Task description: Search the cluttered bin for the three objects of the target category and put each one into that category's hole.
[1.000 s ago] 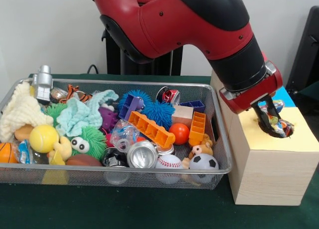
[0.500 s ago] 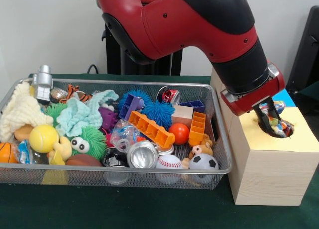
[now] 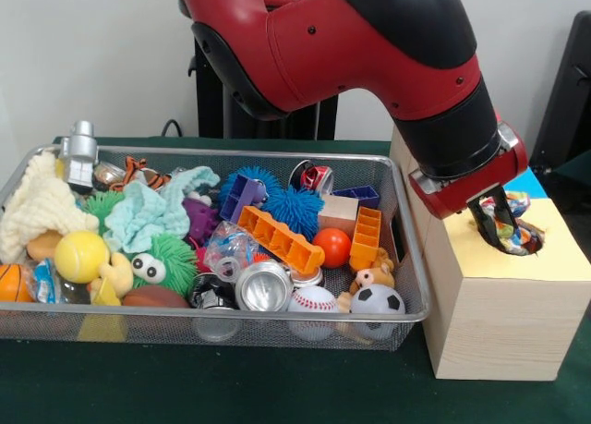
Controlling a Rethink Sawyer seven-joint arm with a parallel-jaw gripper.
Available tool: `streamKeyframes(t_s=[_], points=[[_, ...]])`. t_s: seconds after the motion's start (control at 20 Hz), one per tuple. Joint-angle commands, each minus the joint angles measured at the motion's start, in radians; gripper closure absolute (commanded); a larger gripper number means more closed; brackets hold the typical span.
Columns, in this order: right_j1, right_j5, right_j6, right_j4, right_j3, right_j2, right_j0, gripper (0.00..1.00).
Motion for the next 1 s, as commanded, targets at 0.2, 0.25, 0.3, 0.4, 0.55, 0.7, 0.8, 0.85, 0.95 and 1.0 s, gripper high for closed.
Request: streamKeyframes(t_s=[0.2, 0.25, 0.3, 0.4, 0.55, 0.7, 0.8, 0.85, 0.95, 1.0], points=[[0.054, -0.083, 0.103, -0.048, -0.003, -0.050, -0.020, 1.00], [0.055, -0.096, 0.099, -0.053, -0.001, -0.047, -0.023, 1.00], [0.054, -0.107, 0.092, -0.059, 0.006, -0.042, -0.027, 1.00], [0.050, -0.119, 0.083, -0.067, 0.024, -0.037, -0.035, 1.00], [0.064, -0.152, 0.085, -0.064, 0.035, -0.024, -0.049, 1.00], [0.079, -0.214, 0.088, -0.068, 0.029, -0.010, -0.056, 1.00], [0.085, -0.229, 0.084, -0.070, 0.027, -0.002, -0.058, 1.00], [0.085, -0.224, 0.080, -0.070, 0.027, -0.003, -0.057, 1.00], [0.088, -0.205, 0.075, -0.066, 0.028, -0.003, -0.057, 1.00], [0.091, -0.193, 0.070, -0.064, 0.029, -0.003, -0.058, 1.00]])
